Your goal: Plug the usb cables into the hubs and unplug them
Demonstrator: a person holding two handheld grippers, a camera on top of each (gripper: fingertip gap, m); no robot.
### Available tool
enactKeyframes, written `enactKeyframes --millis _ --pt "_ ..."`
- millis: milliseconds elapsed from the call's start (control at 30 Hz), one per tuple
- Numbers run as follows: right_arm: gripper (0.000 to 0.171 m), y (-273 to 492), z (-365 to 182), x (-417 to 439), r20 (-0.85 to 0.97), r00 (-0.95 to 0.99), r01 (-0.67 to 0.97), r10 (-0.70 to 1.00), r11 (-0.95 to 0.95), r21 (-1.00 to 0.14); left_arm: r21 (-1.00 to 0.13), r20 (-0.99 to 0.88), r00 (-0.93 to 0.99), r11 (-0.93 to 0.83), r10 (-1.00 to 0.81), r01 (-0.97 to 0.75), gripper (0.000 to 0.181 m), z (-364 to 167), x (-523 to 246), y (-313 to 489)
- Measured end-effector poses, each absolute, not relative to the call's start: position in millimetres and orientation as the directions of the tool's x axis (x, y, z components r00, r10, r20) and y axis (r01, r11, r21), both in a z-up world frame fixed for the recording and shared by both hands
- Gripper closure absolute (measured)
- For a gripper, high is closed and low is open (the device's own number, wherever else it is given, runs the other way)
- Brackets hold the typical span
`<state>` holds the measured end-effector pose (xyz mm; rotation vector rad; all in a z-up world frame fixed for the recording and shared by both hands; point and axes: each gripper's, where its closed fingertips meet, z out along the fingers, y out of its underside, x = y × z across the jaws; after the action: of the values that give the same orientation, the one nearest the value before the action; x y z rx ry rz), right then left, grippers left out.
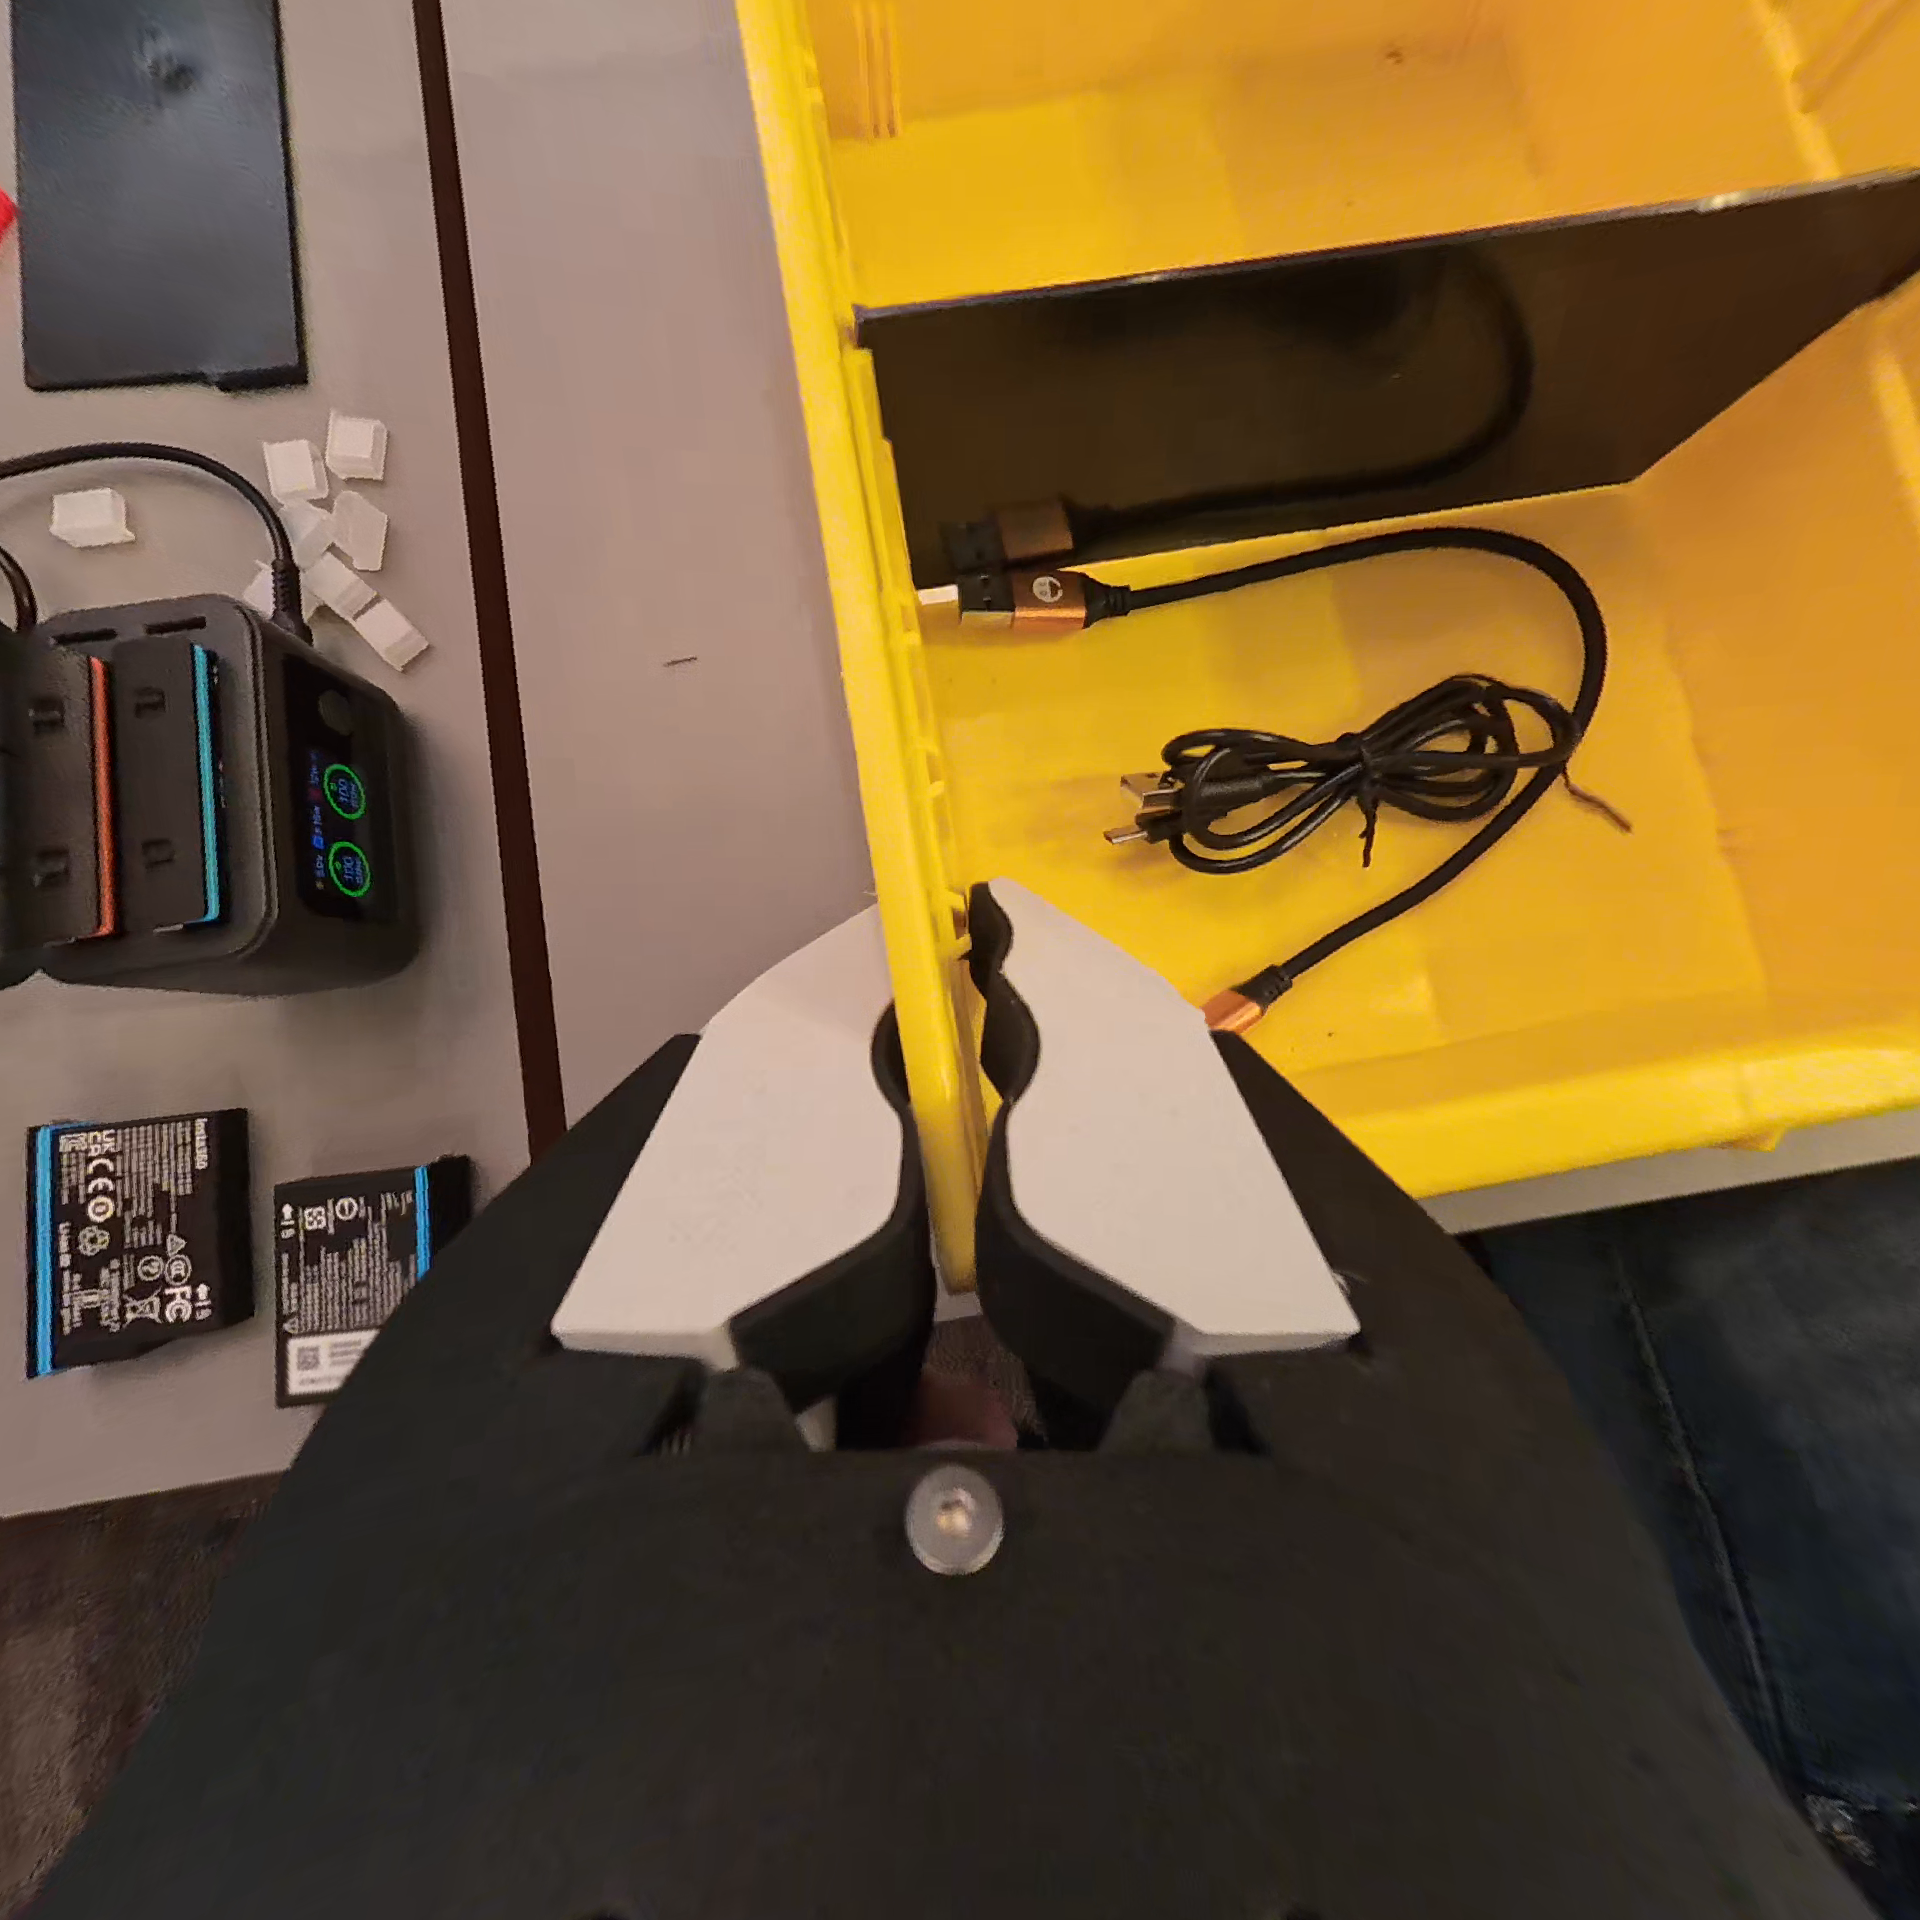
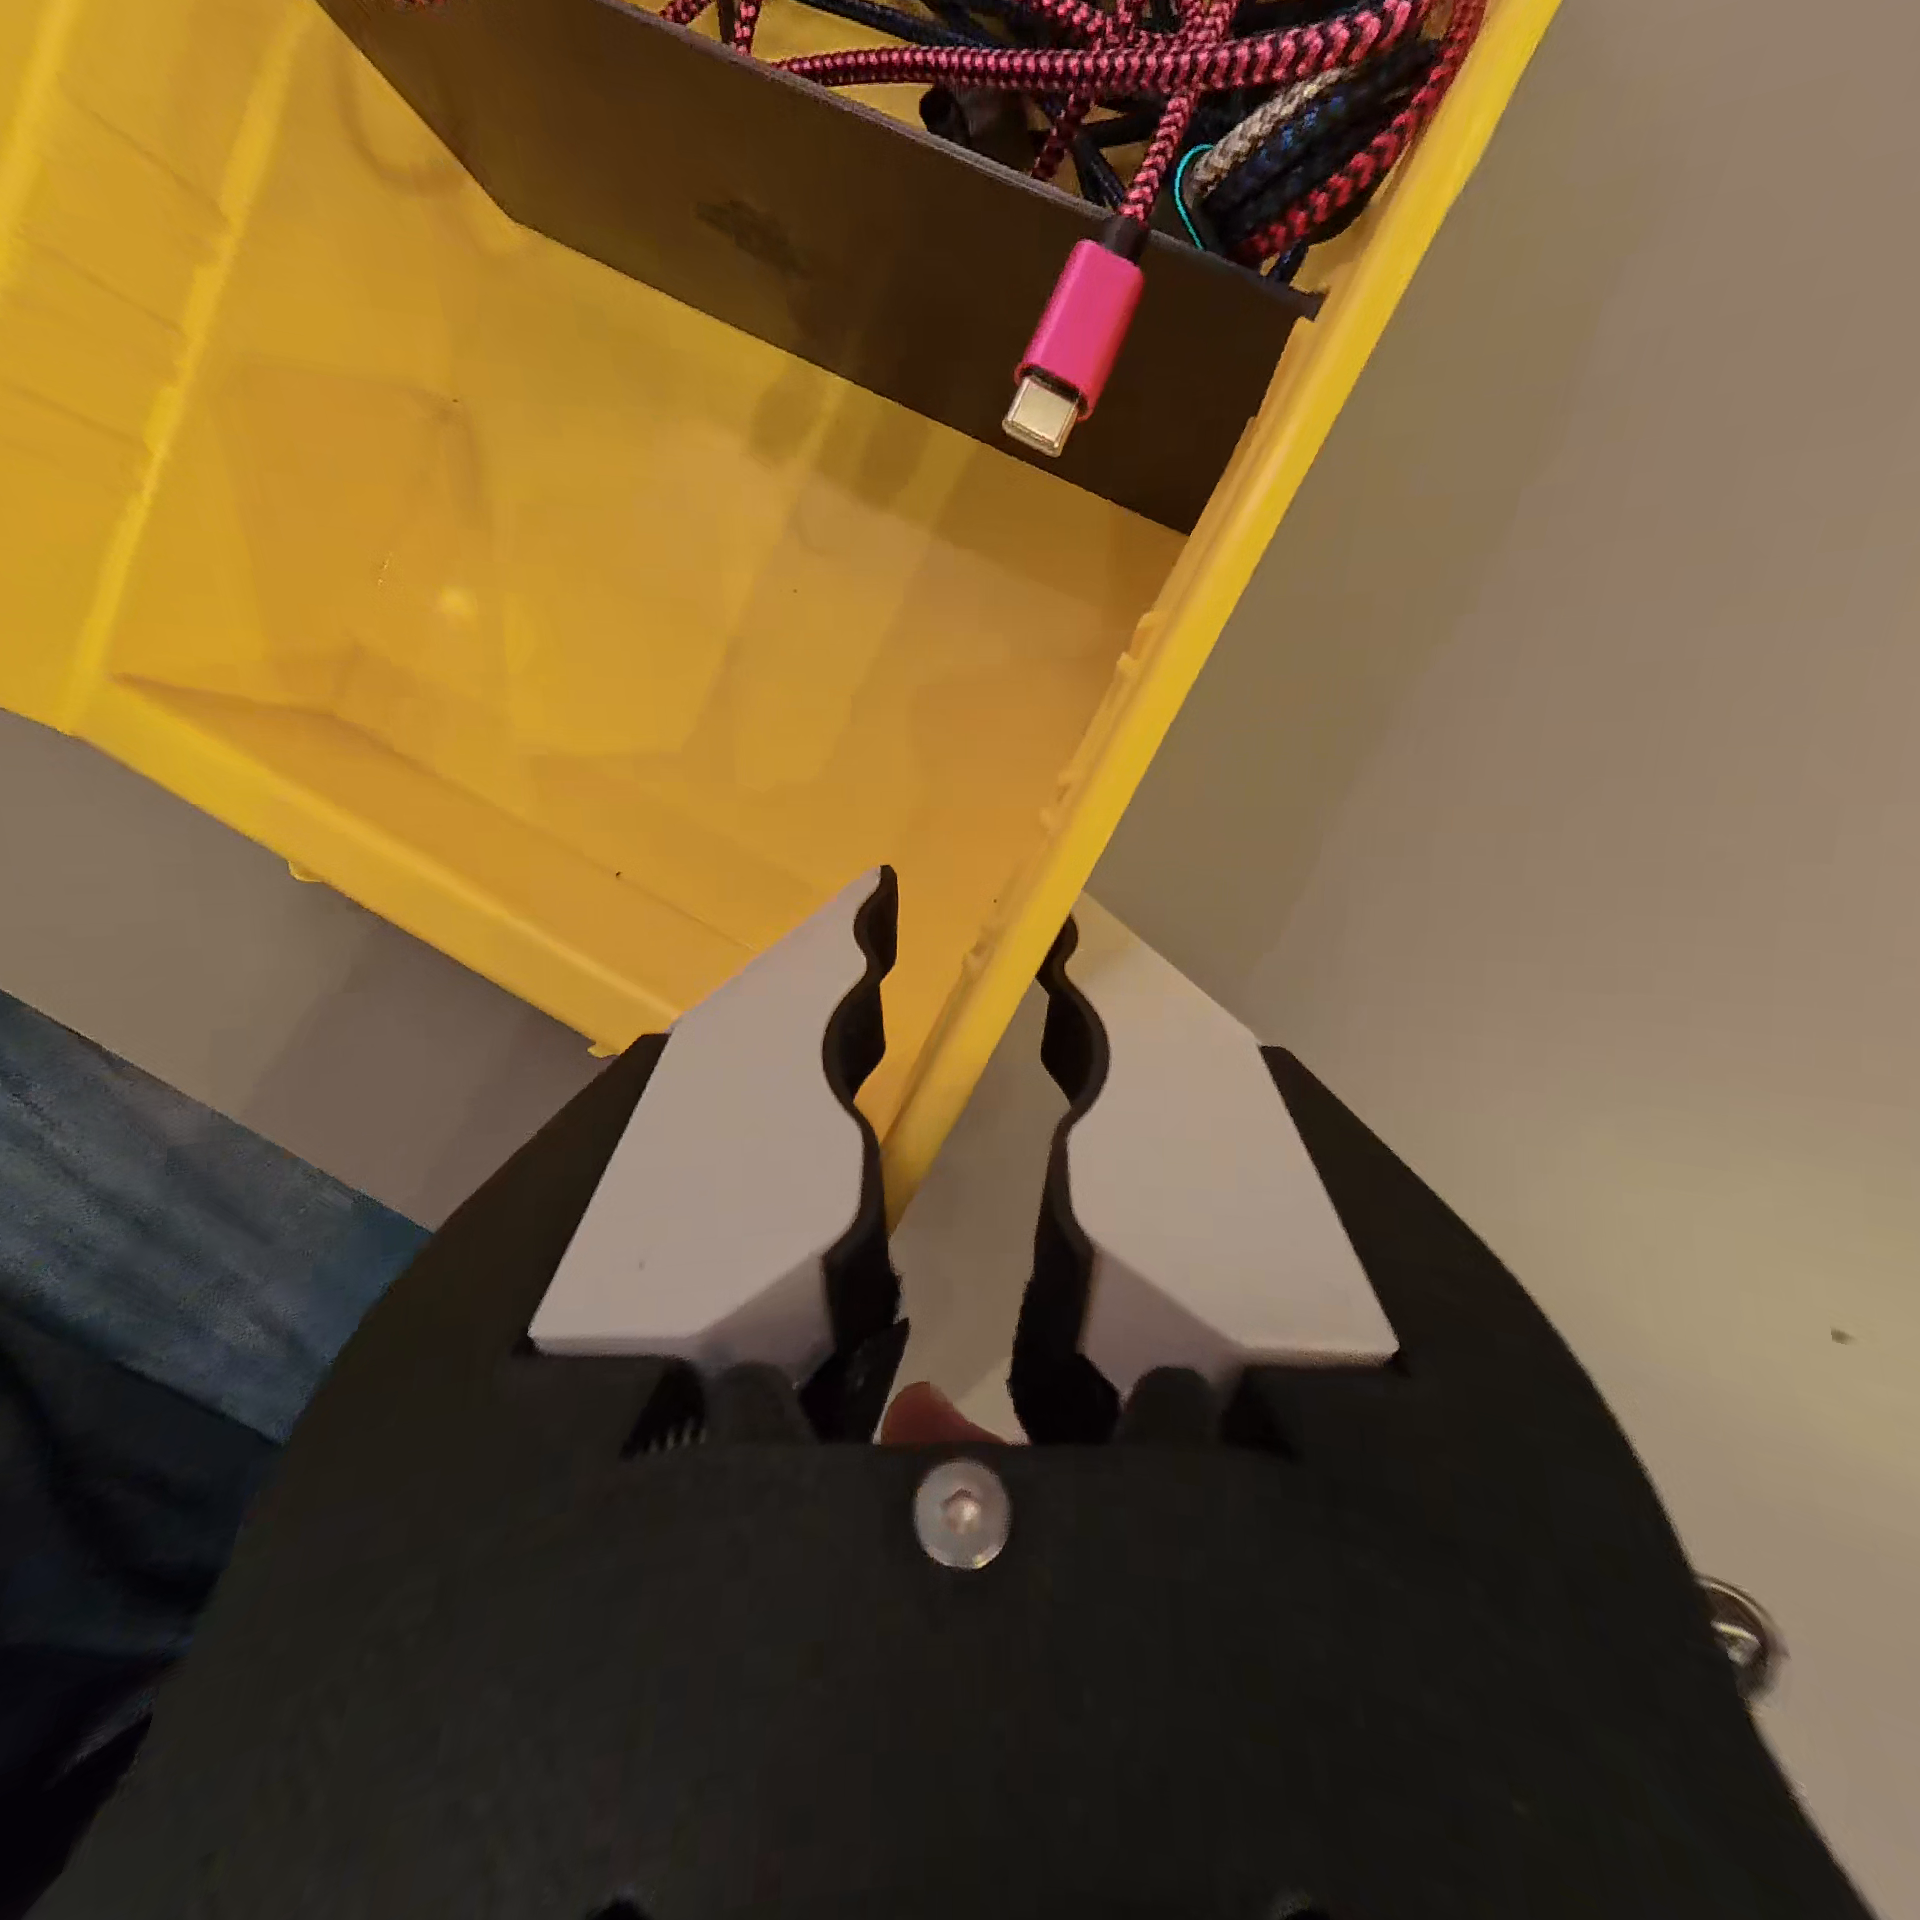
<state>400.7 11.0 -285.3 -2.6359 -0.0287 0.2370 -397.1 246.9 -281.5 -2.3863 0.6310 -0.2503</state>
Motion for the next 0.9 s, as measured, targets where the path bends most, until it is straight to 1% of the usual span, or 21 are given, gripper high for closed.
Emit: enactKeyframes --millis 67,167,267,567,600,633,700,733,767,800,833,900 --pt "0.147 19.5 -285.4 380.6 -0.159 0.986 -0.029 0.056 -0.871 -0.490 -0.663 0.050 0.872 -0.669 -0.487 -0.336 0.177 -276.4 -396.8 243.3" --pt "0.145 29.8 -286.1 348.8 -0.120 0.989 0.019 0.088 -0.875 -0.484 -0.691 0.089 0.872 -0.660 -0.481 -0.294 0.176 -266.0 -397.1 237.3" --pt "0.141 44.5 -285.6 313.9 -0.148 0.981 0.031 0.121 -0.865 -0.501 -0.695 0.081 0.856 -0.644 -0.510 -0.319 0.177 -265.0 -392.7 230.5" --pt "0.139 75.1 -286.1 239.2 -0.136 0.967 0.117 0.216 -0.849 -0.515 -0.680 0.140 0.798 -0.643 -0.587 -0.353 0.176 -281.2 -376.3 227.9" --pt "0.138 77.7 -286.0 231.9 -0.138 0.965 0.124 0.225 -0.848 -0.515 -0.685 0.156 0.783 -0.637 -0.602 -0.354 0.172 -281.4 -371.7 227.6" --pt "0.138 80.2 -286.0 224.2 -0.142 0.961 0.131 0.236 -0.845 -0.518 -0.676 0.168 0.772 -0.641 -0.613 -0.362 0.162 -282.9 -368.0 227.1" --pt "0.138 85.2 -286.1 211.1 -0.145 0.957 0.144 0.253 -0.841 -0.521 -0.640 0.188 0.764 -0.667 -0.618 -0.382 0.146 -287.5 -364.7 227.4" --pt "0.137 87.5 -286.0 204.6 -0.147 0.954 0.150 0.262 -0.839 -0.523 -0.619 0.224 0.755 -0.689 -0.616 -0.377 0.143 -290.1 -361.5 226.6" --pt "0.137 89.6 -286.1 198.2 -0.149 0.950 0.159 0.273 -0.838 -0.523 -0.594 0.289 0.734 -0.717 -0.614 -0.366 0.148 -292.2 -355.2 223.7" --pt "0.137 91.9 -286.2 192.6 -0.149 0.948 0.166 0.281 -0.836 -0.523 -0.594 0.308 0.733 -0.724 -0.607 -0.350 0.150 -292.3 -352.8 225.5" --pt "0.136 94.1 -286.2 186.8 -0.150 0.945 0.172 0.290 -0.833 -0.525 -0.616 0.297 0.733 -0.710 -0.612 -0.343 0.161 -289.7 -353.0 228.4" --pt "0.136 98.0 -286.2 176.0 -0.153 0.939 0.185 0.307 -0.829 -0.528 -0.648 0.243 0.761 -0.684 -0.602 -0.335 0.177 -288.7 -359.0 234.5"
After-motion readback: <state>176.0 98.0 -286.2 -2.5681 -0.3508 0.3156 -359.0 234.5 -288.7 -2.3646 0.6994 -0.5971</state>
